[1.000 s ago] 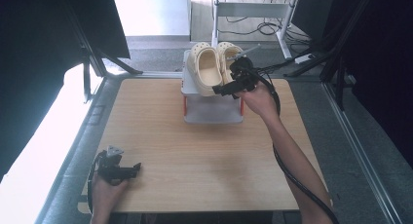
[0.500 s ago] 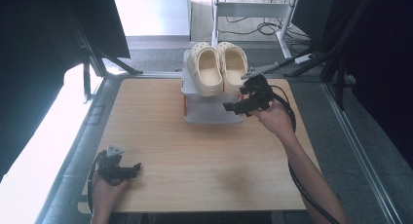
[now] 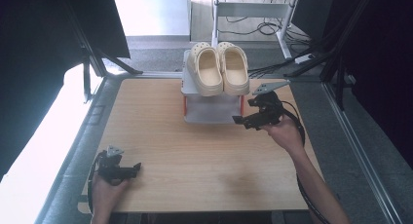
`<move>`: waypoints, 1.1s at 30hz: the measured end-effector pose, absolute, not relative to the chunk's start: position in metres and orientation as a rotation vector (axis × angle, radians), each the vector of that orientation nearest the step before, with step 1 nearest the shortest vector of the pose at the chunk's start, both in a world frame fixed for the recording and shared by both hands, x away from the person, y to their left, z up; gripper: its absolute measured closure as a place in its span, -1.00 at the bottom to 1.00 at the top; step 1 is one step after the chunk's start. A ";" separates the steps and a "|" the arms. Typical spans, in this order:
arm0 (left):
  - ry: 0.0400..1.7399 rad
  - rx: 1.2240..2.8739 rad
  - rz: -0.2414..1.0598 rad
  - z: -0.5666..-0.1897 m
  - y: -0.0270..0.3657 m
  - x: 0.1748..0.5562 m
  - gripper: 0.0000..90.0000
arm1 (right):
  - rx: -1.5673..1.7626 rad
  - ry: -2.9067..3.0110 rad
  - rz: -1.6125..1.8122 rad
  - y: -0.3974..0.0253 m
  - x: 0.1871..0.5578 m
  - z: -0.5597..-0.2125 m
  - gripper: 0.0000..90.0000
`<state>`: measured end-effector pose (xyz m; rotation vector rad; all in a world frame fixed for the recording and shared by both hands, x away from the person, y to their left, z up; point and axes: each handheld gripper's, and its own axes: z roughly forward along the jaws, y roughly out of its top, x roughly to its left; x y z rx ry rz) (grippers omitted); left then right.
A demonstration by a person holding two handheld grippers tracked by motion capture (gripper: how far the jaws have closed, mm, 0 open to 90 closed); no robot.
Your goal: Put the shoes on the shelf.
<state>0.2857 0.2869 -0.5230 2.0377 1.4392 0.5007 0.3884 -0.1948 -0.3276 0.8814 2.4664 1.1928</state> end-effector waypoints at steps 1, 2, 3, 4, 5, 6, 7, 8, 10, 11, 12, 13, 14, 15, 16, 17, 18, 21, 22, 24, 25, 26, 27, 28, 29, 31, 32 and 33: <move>1.439 2.038 0.501 -0.523 0.287 0.286 -1.00 | 0.882 2.465 1.191 -0.196 0.388 -0.329 -0.76; 1.441 2.039 0.502 -0.523 0.287 0.286 -1.00 | 0.881 2.463 1.194 -0.197 0.386 -0.332 -0.75; 1.439 2.037 0.501 -0.523 0.287 0.286 -1.00 | 0.877 2.466 1.196 -0.197 0.386 -0.334 -0.75; 1.440 2.038 0.501 -0.523 0.287 0.286 -1.00 | 0.872 2.469 1.195 -0.198 0.385 -0.337 -0.75; 1.440 2.038 0.501 -0.523 0.287 0.286 -1.00 | 0.873 2.468 1.193 -0.198 0.384 -0.339 -0.75; 1.441 2.039 0.502 -0.523 0.287 0.286 -1.00 | 0.870 2.469 1.195 -0.198 0.383 -0.342 -0.75; 1.441 2.039 0.503 -0.523 0.287 0.286 -1.00 | 0.867 2.471 1.196 -0.198 0.382 -0.344 -0.75; 1.440 2.039 0.502 -0.523 0.287 0.286 -1.00 | 0.865 2.475 1.195 -0.198 0.381 -0.348 -0.75; 1.439 2.038 0.501 -0.523 0.287 0.286 -1.00 | 0.863 2.482 1.190 -0.198 0.380 -0.354 -0.75; 1.439 2.038 0.501 -0.523 0.287 0.286 -1.00 | 0.864 2.483 1.189 -0.198 0.379 -0.357 -0.74; 1.441 2.038 0.502 -0.523 0.287 0.286 -1.00 | 0.864 2.485 1.189 -0.198 0.379 -0.360 -0.75; 1.443 2.037 0.504 -0.523 0.287 0.286 -1.00 | 0.864 2.487 1.193 -0.198 0.378 -0.363 -0.74; 1.444 2.036 0.505 -0.523 0.287 0.286 -1.00 | 0.868 2.489 1.196 -0.198 0.378 -0.367 -0.74; 1.444 2.036 0.505 -0.523 0.286 0.286 -1.00 | 0.868 2.490 1.200 -0.198 0.377 -0.370 -0.74; 1.444 2.035 0.505 -0.523 0.286 0.286 -1.00 | 0.869 2.493 1.203 -0.199 0.377 -0.374 -0.74; 1.444 2.036 0.505 -0.523 0.286 0.286 -1.00 | 0.869 2.497 1.204 -0.199 0.376 -0.377 -0.74; 1.445 2.037 0.505 -0.523 0.286 0.285 -1.00 | 0.867 2.497 1.205 -0.199 0.375 -0.380 -0.73; 1.449 2.029 0.505 -0.523 0.286 0.285 -1.00 | 0.873 2.499 1.221 -0.202 0.373 -0.390 -0.72; 1.449 2.027 0.505 -0.523 0.286 0.285 -1.00 | 0.876 2.495 1.230 -0.203 0.373 -0.393 -0.72; 1.452 2.025 0.504 -0.523 0.286 0.285 -1.00 | 0.876 2.488 1.241 -0.205 0.371 -0.400 -0.72; 1.453 2.024 0.504 -0.523 0.286 0.285 -1.00 | 0.880 2.484 1.249 -0.206 0.370 -0.404 -0.72; 1.453 2.024 0.503 -0.523 0.286 0.285 -1.00 | 0.886 2.481 1.252 -0.207 0.369 -0.408 -0.72; 1.453 2.024 0.504 -0.523 0.285 0.285 -1.00 | 0.886 2.480 1.252 -0.208 0.368 -0.412 -0.72; 1.454 2.023 0.504 -0.523 0.285 0.285 -1.00 | 0.893 2.482 1.248 -0.209 0.368 -0.417 -0.72; 1.454 2.023 0.504 -0.523 0.285 0.285 -1.00 | 0.898 2.484 1.242 -0.209 0.367 -0.422 -0.72; 1.452 2.025 0.503 -0.523 0.285 0.285 -1.00 | 0.908 2.488 1.229 -0.210 0.367 -0.433 -0.72; 1.453 2.025 0.503 -0.523 0.285 0.285 -1.00 | 0.906 2.491 1.218 -0.210 0.367 -0.439 -0.72; 1.453 2.025 0.503 -0.523 0.285 0.285 -1.00 | 0.911 2.494 1.209 -0.211 0.367 -0.444 -0.72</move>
